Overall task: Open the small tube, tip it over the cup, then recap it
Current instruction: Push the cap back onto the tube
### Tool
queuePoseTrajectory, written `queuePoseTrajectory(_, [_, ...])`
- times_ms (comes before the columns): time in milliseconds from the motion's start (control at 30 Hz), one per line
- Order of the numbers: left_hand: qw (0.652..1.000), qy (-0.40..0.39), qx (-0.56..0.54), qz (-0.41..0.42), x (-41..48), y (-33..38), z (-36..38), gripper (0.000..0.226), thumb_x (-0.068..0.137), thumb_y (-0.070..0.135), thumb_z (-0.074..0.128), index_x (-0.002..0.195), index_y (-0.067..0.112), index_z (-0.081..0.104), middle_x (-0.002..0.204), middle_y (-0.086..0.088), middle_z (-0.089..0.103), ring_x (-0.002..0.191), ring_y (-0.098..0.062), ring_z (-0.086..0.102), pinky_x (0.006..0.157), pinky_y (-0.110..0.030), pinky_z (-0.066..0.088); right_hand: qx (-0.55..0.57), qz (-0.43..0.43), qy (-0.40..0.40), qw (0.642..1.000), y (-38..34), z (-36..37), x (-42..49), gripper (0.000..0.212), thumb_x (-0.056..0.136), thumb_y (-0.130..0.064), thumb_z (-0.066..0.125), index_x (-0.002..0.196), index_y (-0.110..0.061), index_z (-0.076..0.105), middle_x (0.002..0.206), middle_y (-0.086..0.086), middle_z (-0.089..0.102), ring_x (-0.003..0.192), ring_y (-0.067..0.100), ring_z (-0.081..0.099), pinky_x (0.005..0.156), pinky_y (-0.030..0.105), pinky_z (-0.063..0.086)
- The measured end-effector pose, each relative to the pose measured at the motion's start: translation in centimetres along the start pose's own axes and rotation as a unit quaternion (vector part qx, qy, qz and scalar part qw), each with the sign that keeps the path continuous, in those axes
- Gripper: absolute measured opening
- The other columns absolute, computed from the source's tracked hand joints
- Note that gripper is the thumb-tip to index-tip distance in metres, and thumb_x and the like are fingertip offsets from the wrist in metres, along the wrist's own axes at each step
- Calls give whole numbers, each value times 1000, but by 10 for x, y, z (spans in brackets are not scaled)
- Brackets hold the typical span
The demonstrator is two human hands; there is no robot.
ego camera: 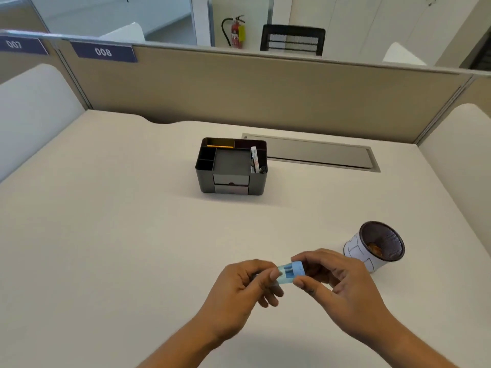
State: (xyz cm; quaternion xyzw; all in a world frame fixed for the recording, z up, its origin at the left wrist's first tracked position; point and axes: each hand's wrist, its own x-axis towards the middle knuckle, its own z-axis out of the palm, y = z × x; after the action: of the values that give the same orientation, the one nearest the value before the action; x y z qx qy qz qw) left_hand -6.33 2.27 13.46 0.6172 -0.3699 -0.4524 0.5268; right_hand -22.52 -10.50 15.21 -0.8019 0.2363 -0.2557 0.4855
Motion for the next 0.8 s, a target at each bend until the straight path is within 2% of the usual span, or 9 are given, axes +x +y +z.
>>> queuePoseTrajectory(167, [973, -29, 224, 42, 25, 16, -20, 25, 90, 54, 56, 106, 40, 69, 95, 18, 66, 89, -2, 59, 72, -17, 45, -3, 18, 29, 999, 4, -4, 11, 28, 73, -45, 75, 99, -38, 72, 97, -11, 74, 83, 13, 70, 67, 13, 56])
queuePoseTrajectory(267, [946, -41, 313, 68, 36, 26, -27, 28, 87, 50, 63, 113, 41, 66, 99, 20, 61, 94, -2, 56, 78, -21, 47, -18, 12, 22, 1000, 2, -1, 17, 24, 71, -45, 74, 95, -40, 74, 98, -16, 74, 84, 8, 72, 69, 11, 57])
queuePoseTrajectory(433, [933, 16, 339, 122, 67, 34, -48, 27, 83, 38, 72, 110, 35, 69, 98, 18, 60, 92, -2, 56, 80, -22, 49, 53, 81, 54, 994, 22, 2, 23, 38, 72, -35, 76, 109, -30, 74, 105, -17, 76, 88, 7, 73, 73, 18, 59])
queuePoseTrajectory(533, [925, 71, 356, 115, 99, 38, -72, 27, 81, 30, 76, 108, 32, 71, 98, 17, 59, 95, -6, 55, 86, -31, 50, 4, 141, 58, 988, 54, 9, 17, 16, 76, -38, 76, 92, -39, 75, 94, -22, 77, 73, 5, 69, 65, 19, 58])
queuePoseTrajectory(600, [915, 107, 374, 106, 122, 39, -88, 29, 82, 26, 76, 110, 29, 70, 101, 14, 59, 96, -11, 55, 88, -33, 50, -59, 151, 14, 987, 84, 14, 4, 16, 80, -33, 79, 87, -46, 73, 89, -26, 76, 80, 1, 70, 72, 22, 60])
queuePoseTrajectory(667, [914, 142, 370, 88, 146, 39, -103, 30, 82, 23, 76, 111, 26, 70, 103, 10, 60, 98, -14, 57, 89, -36, 51, -117, 115, -37, 986, 113, 24, -10, 23, 80, -44, 76, 99, -51, 66, 103, -48, 63, 107, -4, 63, 90, 6, 47])
queuePoseTrajectory(700, [914, 161, 364, 76, 157, 38, -110, 30, 82, 22, 76, 112, 25, 70, 105, 8, 60, 99, -16, 58, 90, -37, 51, -153, 92, -66, 982, 124, 29, -14, 22, 83, -52, 69, 105, -48, 65, 114, -61, 45, 120, -3, 56, 95, -2, 36])
queuePoseTrajectory(733, [913, 178, 361, 64, 168, 36, -117, 31, 83, 22, 76, 112, 25, 70, 106, 7, 61, 100, -18, 58, 90, -39, 52, -203, 63, -111, 971, 133, 31, -18, 28, 89, -59, 55, 108, -42, 68, 128, -64, 25, 128, -3, 46, 96, -6, 27])
queuePoseTrajectory(800, [907, 197, 369, 48, 187, 33, -127, 31, 83, 22, 76, 113, 25, 69, 112, 2, 64, 100, -18, 56, 90, -40, 52, -310, -10, -162, 937, 148, 33, -22, 56, 97, -65, 19, 109, -36, 66, 159, -33, -1, 145, -4, 15, 100, -3, 23])
